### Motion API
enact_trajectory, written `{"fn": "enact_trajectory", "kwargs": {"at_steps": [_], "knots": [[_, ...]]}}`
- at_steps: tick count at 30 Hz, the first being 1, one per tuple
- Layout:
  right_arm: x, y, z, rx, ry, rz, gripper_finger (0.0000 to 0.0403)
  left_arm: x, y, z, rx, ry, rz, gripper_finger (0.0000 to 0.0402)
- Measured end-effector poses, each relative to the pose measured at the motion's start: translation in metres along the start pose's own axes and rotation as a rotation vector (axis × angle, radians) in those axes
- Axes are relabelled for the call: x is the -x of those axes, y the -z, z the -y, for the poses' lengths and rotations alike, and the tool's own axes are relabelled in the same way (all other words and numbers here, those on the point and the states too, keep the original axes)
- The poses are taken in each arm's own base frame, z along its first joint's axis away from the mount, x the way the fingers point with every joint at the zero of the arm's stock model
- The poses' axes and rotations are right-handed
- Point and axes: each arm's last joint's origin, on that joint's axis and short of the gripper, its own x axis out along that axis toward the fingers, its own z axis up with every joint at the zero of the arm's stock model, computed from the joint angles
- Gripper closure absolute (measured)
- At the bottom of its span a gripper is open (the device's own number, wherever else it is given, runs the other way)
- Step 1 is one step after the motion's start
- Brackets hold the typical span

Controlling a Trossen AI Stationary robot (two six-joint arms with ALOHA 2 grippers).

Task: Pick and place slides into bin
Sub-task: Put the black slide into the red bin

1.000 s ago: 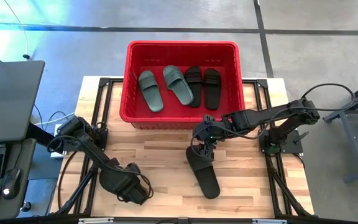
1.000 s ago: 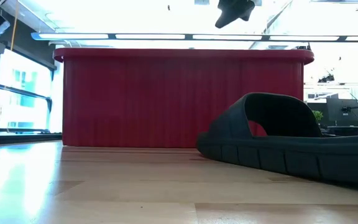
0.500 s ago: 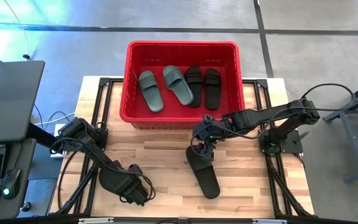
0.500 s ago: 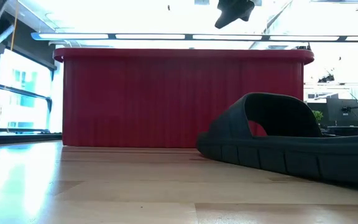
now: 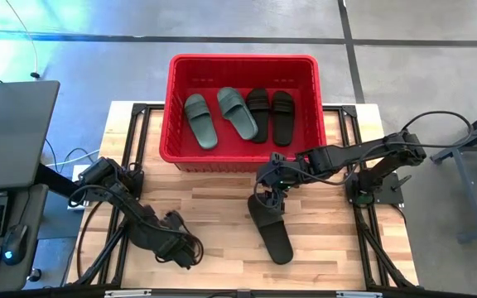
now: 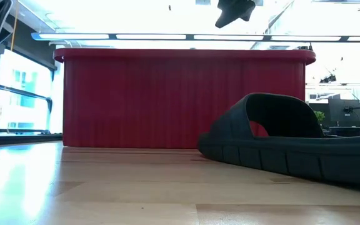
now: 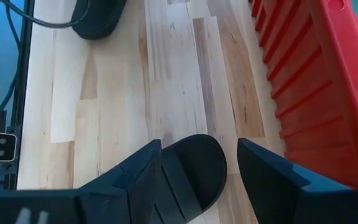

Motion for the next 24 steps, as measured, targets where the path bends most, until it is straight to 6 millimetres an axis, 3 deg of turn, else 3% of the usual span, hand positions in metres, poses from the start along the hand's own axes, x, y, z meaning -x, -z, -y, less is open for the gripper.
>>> {"fn": "enact_trajectory", "kwargs": {"at_steps": [7, 10, 13, 17, 20, 24], "knots": [[0.000, 0.000, 0.000, 0.000, -0.004, -0.002, 0.0203, 0.000, -0.001, -0.003, -0.005, -0.033, 0.033, 0.0260], [0.000, 0.000, 0.000, 0.001, -0.005, -0.002, 0.0203, 0.000, -0.001, -0.003, -0.082, -0.032, 0.031, 0.0305], [0.000, 0.000, 0.000, 0.001, -0.005, -0.002, 0.0203, 0.000, -0.001, -0.003, -0.131, -0.035, 0.030, 0.0374], [0.000, 0.000, 0.000, 0.001, -0.004, -0.001, 0.0203, 0.003, 0.000, -0.003, -0.160, -0.030, 0.029, 0.0386], [0.000, 0.000, 0.000, 0.001, -0.004, -0.001, 0.0203, 0.016, 0.001, 0.000, -0.248, 0.019, 0.056, 0.0396], [0.000, 0.000, 0.000, -0.002, 0.001, 0.000, 0.0203, 0.052, 0.001, 0.001, -0.304, 0.104, 0.204, 0.0398]]}}
